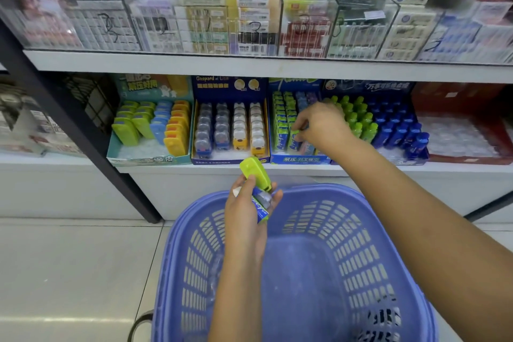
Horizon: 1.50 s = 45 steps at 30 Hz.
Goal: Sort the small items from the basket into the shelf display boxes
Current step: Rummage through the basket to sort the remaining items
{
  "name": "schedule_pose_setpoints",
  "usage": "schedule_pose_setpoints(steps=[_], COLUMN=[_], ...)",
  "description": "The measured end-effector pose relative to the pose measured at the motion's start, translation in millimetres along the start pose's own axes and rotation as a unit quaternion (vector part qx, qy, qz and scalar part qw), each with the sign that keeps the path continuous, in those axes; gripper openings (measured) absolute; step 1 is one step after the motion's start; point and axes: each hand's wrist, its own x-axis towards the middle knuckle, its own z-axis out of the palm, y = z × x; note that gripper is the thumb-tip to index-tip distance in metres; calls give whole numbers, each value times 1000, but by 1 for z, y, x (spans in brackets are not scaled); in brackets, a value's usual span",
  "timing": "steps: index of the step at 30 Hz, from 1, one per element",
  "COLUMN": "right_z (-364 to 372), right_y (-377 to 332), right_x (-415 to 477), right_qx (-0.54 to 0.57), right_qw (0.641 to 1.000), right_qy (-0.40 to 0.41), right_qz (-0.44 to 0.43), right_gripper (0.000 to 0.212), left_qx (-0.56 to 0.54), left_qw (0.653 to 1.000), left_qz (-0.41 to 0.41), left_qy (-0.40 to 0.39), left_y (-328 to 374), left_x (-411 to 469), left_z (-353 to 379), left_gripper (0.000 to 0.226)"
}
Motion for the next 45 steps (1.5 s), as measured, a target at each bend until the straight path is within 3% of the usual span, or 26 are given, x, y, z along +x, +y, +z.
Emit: schedule_pose_setpoints(steps=[5, 7, 9, 11, 14, 16, 23, 26, 30, 32, 34, 37, 42, 45], right_z=[-5, -6, -3, 2, 15, 26, 32, 31, 27, 23, 15, -2, -10, -7], right_y=[-14, -11, -10, -15, -25, -31, -28, -19, -2, 6, 13, 21, 24, 21], right_x=[1, -23, -60, -98, -138, -149, -159, -159, -151, -143, -129, -102, -58, -41], right_qx=[-64, 26, 203, 323, 401, 447, 526, 557, 592, 585, 546, 457, 227, 175], right_qw=[998, 998, 973, 944, 913, 885, 830, 807, 789, 802, 831, 873, 962, 975], right_qy=[-16, 55, 105, 66, -54, -90, -123, -149, -120, -67, 43, 169, 122, 81], right_qz=[20, -24, -37, -14, 56, 95, 138, 128, 111, 103, 97, 27, -91, -108], right_gripper=[27, 27, 14, 24, 36, 34, 28, 15, 13, 15, 19, 24, 21, 18], left_qx=[-66, -89, -110, -117, -112, -110, -110, -95, -57, -26, 19, 79, 126, 133], left_qw=[996, 993, 989, 988, 988, 989, 990, 993, 994, 993, 993, 990, 982, 981], left_qz=[-42, -47, -50, -43, -28, -30, 30, 42, 90, 112, 117, 117, 137, 138], left_qy=[-34, -61, -81, -95, -104, -99, -79, -49, -2, 9, 9, 3, 38, 31], left_y=[6, 10, 13, 13, 8, 3, -8, -10, -7, -3, 1, 4, 3, 4], left_x=[-7, -10, -11, -12, -16, -18, -21, -19, -13, -11, -10, -10, -9, -5], left_z=[5, 6, 6, 7, 11, 13, 9, 12, 10, 7, 5, 5, 6, 4], left_gripper=[26, 34, 41, 42, 35, 32, 25, 29, 23, 19, 17, 16, 13, 11])
